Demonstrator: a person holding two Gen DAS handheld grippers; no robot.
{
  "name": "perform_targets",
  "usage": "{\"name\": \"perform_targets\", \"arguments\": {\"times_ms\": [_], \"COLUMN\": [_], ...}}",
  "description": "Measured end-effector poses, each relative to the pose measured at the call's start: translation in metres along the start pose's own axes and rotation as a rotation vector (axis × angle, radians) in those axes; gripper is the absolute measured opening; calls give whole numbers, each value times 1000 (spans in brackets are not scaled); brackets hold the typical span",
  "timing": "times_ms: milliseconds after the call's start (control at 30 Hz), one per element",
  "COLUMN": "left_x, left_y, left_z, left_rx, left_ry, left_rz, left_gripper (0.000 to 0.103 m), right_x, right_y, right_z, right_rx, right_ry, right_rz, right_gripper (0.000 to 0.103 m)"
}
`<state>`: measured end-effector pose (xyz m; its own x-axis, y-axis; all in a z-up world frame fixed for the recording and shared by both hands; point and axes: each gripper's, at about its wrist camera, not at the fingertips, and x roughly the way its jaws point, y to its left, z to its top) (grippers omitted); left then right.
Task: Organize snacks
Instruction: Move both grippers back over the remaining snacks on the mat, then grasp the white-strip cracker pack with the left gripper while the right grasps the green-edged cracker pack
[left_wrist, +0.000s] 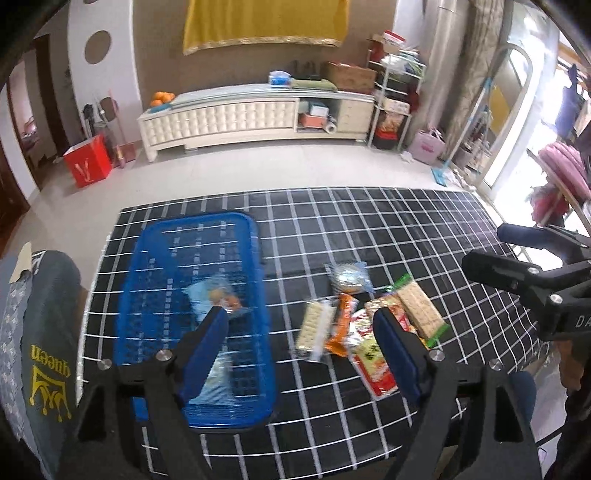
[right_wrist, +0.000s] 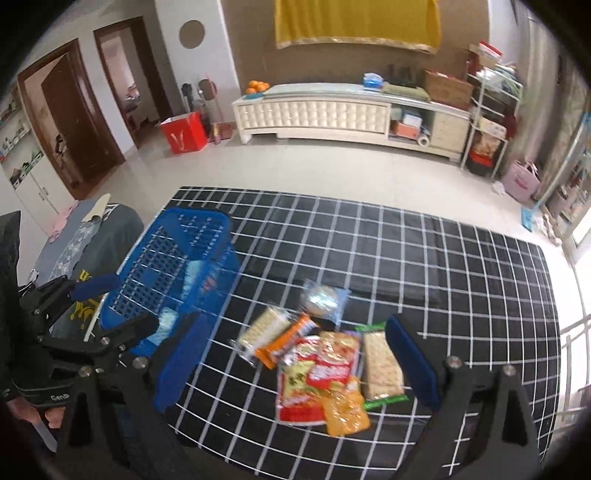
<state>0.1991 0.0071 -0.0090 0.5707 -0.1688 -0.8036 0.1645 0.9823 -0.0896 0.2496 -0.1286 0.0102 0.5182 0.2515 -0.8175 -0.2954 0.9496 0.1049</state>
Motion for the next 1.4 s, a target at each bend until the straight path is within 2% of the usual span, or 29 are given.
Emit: {"name": "perform_targets", "arguments": {"times_ms": [200,433,633,833,1000,1067,1233,1300,1367,1400], "left_x": [30,67,104,134,154,160,179,187,193,196], "left_y": [-43,-69,-80,-64,-58,-57,-54,-53,-54,-55], "left_z": [-5,-21,-31,-25,-16,-14,-14,-15,-16,-17], "left_rx": [57,58,89,68,88,90,107,115,152,168], "left_ry": [45,120,168,200,218,222,258,280,286,290], "left_rz": [-13,-39,51,144,159,154,165,158,203,223], "left_gripper": [79,79,79,79,79,76,55,54,54,50], "right_x": [6,28,57,84,104,117,146,154,160,161], "right_y": [-42,-82,-108,-125,-137,-143,-150,-149,-148,-148], "right_z": [-18,-40,-56,-65,-67,-67,-73,-77,-82,-84], "right_rx": [44,68,78,91,97,101,92,71,52,46], "right_ry": [24,77,128,164,185,201,259,279,290,293], "right_rz": [-17,-40,-62,-74,-69,-70,-63,-70,-70,-68], "right_gripper": [98,98,98,98,98,98,87,87,87,87]}}
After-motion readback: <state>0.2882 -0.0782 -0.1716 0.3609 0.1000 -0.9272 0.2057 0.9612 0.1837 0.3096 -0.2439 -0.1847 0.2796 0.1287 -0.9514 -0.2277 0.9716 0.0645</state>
